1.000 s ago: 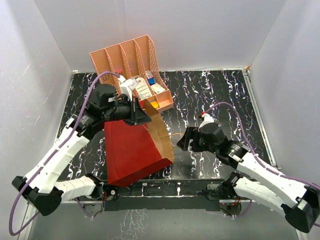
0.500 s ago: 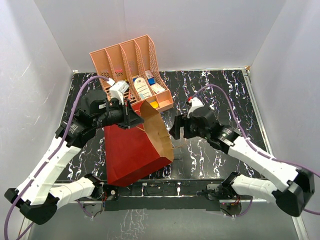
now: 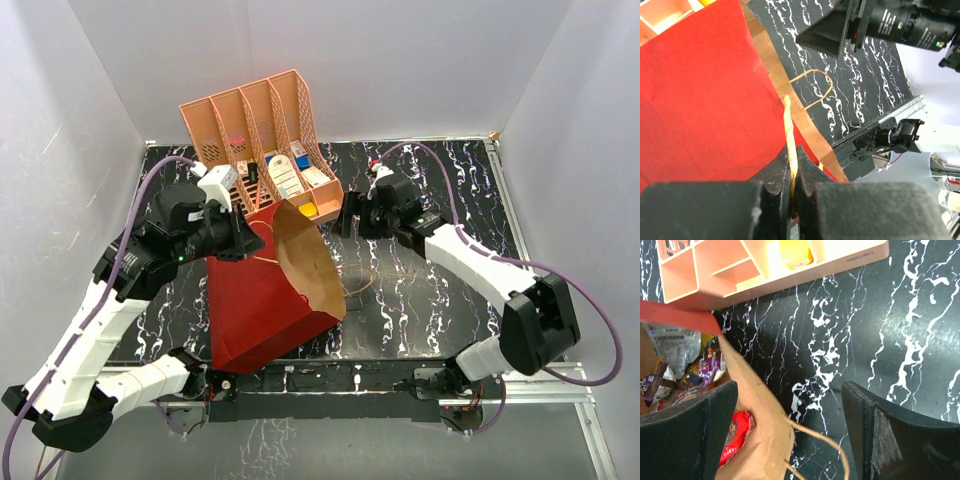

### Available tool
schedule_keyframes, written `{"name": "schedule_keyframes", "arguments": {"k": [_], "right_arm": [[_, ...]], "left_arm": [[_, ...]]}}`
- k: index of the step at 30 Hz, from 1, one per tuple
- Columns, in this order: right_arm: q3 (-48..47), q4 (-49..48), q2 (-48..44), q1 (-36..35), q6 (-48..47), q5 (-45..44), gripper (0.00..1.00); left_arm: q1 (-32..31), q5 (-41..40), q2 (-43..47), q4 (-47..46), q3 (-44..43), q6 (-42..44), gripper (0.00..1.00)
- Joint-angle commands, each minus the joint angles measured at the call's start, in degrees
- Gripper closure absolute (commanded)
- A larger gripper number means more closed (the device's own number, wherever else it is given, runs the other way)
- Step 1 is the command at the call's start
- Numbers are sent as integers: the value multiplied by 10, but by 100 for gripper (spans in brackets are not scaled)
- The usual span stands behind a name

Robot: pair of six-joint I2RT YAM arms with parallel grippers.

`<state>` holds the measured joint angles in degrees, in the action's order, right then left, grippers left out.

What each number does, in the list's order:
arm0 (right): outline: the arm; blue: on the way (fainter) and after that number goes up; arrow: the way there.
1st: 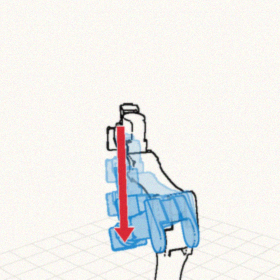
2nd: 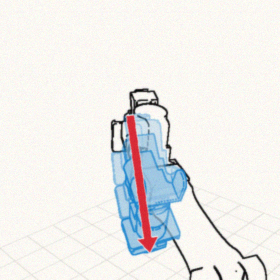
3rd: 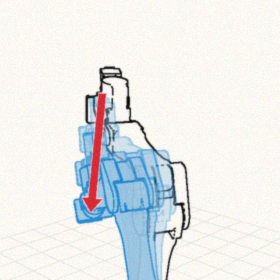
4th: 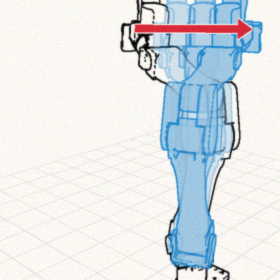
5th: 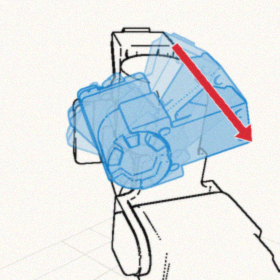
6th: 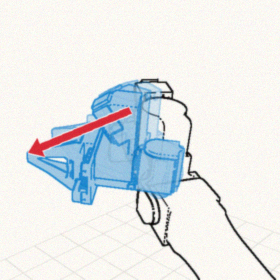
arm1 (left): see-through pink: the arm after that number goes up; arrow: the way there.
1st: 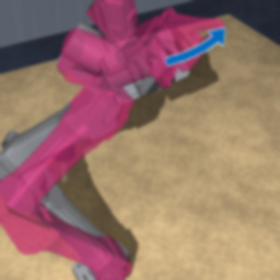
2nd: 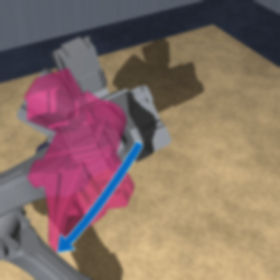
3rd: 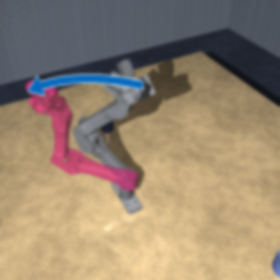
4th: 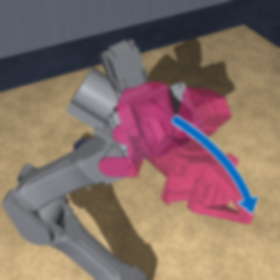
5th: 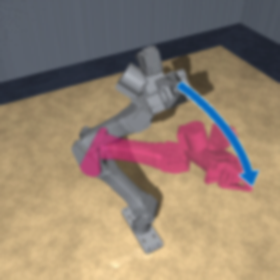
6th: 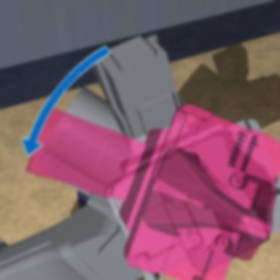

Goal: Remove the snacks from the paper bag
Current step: Move the paper bag to the center of the board.

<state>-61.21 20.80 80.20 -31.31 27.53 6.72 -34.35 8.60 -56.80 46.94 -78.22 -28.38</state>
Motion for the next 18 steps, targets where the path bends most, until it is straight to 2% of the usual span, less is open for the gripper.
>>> {"name": "schedule_keyframes", "arguments": {"k": [1, 4, 10, 14, 18], "right_arm": [[-39, -76, 32, 45, -1, 116, 13], [-42, -85, 53, 43, -34, 215, 16], [36, -231, 33, 37, -55, 346, 15], [0, -224, 79, 18, -124, 348, 15], [-66, -194, 142, 15, -156, 342, 21]], "left_arm": [[1, -43, 0, 49, -49, -3, 100], [0, -77, -10, 91, -83, 2, 100], [1, -91, -14, 110, -114, 11, 100], [1, -92, -19, 115, -119, 14, 100], [1, -85, -20, 113, -120, 13, 100]]}}
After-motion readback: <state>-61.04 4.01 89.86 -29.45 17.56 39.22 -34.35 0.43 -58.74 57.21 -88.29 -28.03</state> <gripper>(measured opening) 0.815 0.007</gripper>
